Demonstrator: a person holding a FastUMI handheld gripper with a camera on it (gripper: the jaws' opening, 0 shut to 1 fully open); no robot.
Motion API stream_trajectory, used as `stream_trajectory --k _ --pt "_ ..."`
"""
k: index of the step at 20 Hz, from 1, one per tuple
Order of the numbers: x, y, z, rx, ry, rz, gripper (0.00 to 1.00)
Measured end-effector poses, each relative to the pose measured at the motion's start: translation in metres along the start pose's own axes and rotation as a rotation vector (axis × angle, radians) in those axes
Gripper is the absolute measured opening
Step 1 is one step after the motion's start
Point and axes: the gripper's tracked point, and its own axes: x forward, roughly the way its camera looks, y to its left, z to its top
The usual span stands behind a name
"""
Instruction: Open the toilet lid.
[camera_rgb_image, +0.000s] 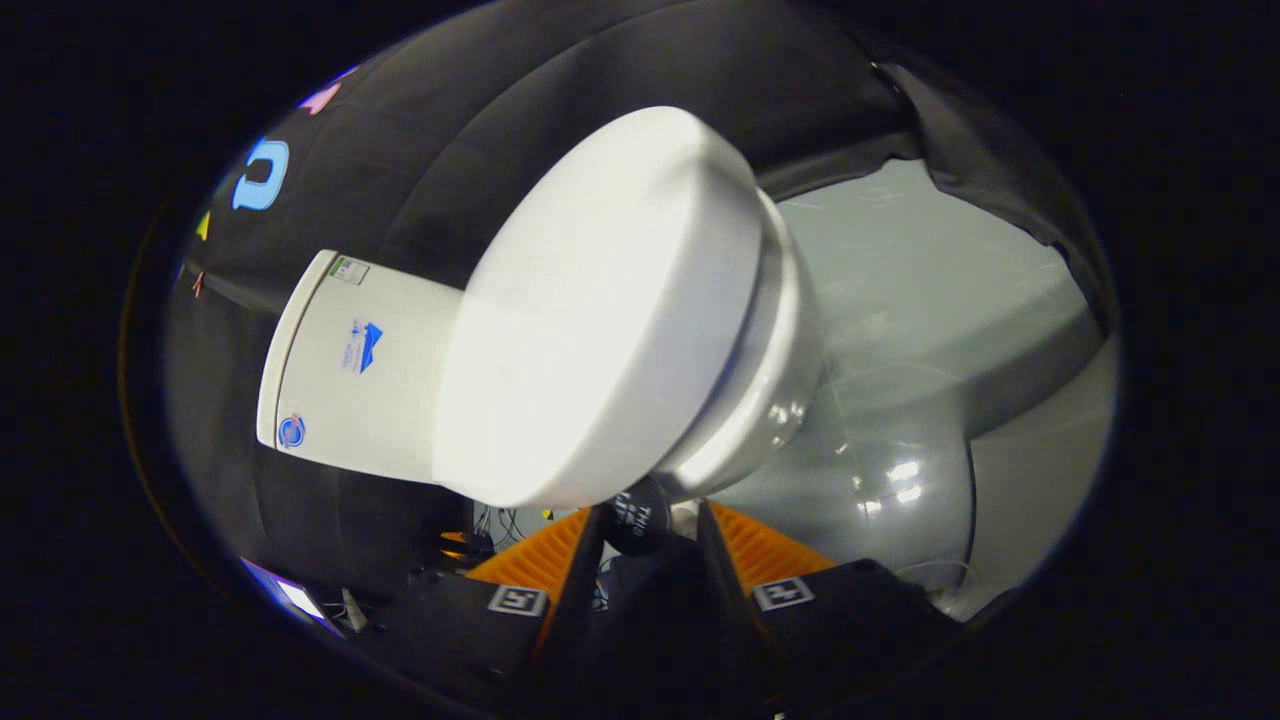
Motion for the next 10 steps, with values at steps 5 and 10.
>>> stream_trajectory --k 5,10 --pt "-0.006 -0.001 0.008 -0.091 -0.050 -0.028 0.35" --pt "-0.005 -0.004 0.003 -0.145 -0.045 -0.029 0.32"
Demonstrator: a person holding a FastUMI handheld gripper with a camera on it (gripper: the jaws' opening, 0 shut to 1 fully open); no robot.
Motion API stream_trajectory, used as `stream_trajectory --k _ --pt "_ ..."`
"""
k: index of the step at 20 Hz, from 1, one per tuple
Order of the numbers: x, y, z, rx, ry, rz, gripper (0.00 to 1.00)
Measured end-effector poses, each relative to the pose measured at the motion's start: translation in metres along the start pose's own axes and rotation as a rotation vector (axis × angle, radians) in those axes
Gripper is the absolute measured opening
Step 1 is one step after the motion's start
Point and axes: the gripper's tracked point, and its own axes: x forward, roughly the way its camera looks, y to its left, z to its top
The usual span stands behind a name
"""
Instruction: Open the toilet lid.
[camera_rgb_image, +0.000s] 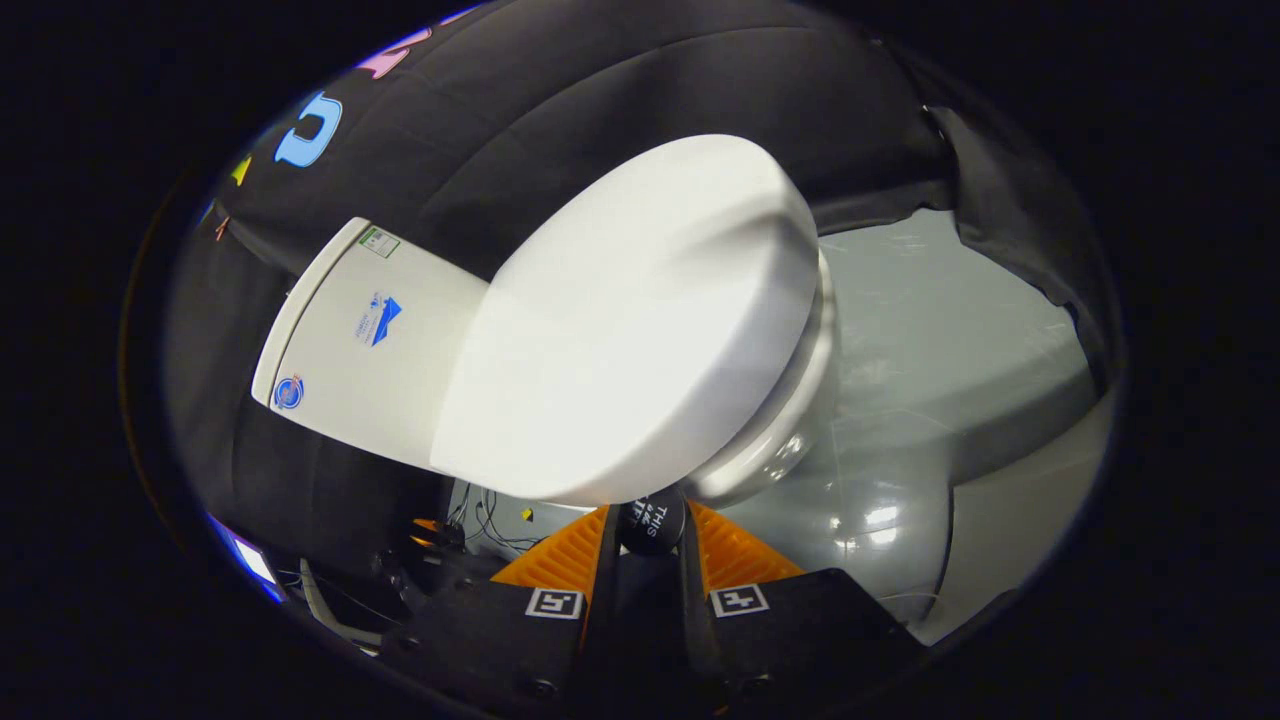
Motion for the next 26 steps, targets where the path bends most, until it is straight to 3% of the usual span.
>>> stream_trajectory --k 1,2,7,13,26 --pt "-0.006 0.002 0.000 0.092 0.004 0.014 0.32" --pt "-0.005 0.002 0.002 0.140 0.018 0.017 0.10" --pt "-0.012 0.009 0.002 0.092 0.043 0.042 0.09" --pt "-0.041 0.048 0.024 -0.051 -0.039 0.045 0.09" --pt "-0.097 0.173 0.072 -0.496 -0.262 0.004 0.09"
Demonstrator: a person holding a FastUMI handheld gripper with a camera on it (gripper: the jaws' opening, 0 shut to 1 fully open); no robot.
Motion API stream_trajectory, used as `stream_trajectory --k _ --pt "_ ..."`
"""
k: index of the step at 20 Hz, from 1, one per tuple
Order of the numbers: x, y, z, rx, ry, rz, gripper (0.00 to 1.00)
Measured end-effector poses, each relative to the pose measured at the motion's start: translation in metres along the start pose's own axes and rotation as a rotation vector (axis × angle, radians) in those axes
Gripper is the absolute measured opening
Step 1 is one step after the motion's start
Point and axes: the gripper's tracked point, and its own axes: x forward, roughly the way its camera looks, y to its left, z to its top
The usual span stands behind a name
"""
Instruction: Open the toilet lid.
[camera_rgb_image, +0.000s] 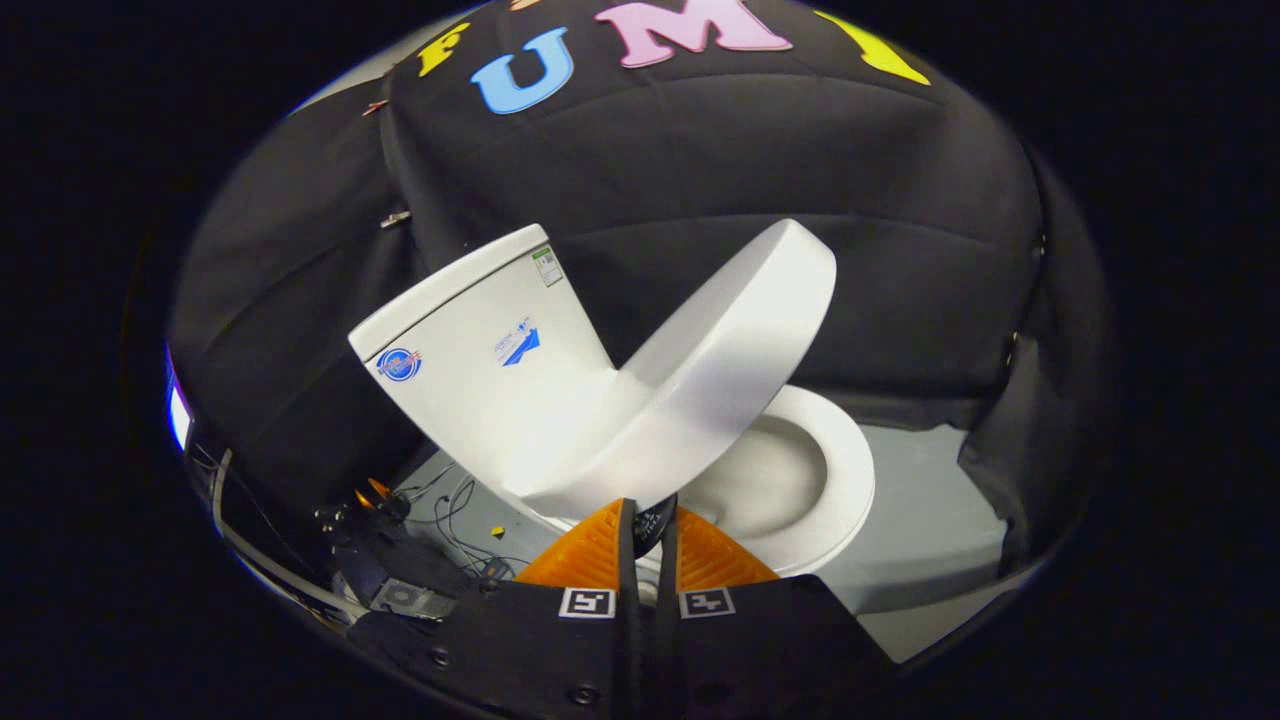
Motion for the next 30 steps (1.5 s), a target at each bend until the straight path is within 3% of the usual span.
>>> stream_trajectory --k 5,12,21,23,29,30 --pt "0.001 0.035 0.029 -0.066 -0.041 0.022 0.09" --pt "0.018 0.132 0.079 -0.250 -0.110 0.113 0.09" --pt "0.082 0.261 0.098 -0.434 -0.168 0.208 0.10" --pt "0.096 0.284 0.091 -0.472 -0.170 0.243 0.20" --pt "0.103 0.288 0.082 -0.514 -0.199 0.256 1.00" --pt "0.095 0.289 0.085 -0.511 -0.210 0.256 1.00"
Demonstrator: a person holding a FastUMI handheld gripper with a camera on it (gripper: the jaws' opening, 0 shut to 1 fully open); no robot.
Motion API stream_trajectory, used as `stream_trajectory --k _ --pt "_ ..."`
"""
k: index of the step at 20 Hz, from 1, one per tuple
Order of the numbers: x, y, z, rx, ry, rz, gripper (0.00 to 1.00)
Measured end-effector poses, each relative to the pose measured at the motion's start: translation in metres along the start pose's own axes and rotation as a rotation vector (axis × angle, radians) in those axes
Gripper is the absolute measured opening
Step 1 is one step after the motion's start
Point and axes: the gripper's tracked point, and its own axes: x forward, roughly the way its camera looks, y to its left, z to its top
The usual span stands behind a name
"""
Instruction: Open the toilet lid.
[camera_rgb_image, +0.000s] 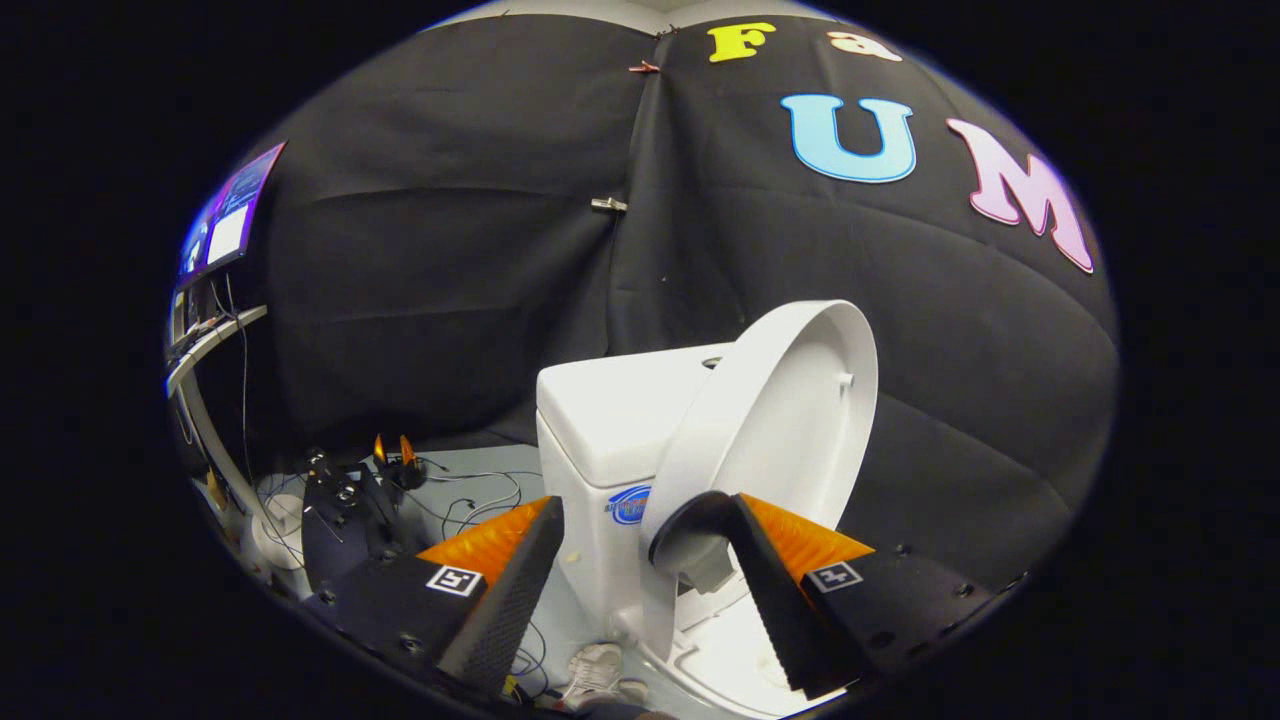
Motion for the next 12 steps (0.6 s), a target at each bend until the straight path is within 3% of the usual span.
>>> stream_trajectory --k 6,10,12 --pt "-0.071 -0.040 0.053 -0.016 -0.169 -0.068 0.99" --pt "-0.152 -0.115 0.068 0.006 -0.270 -0.244 0.99" --pt "-0.202 -0.163 0.068 -0.012 -0.327 -0.377 0.99"
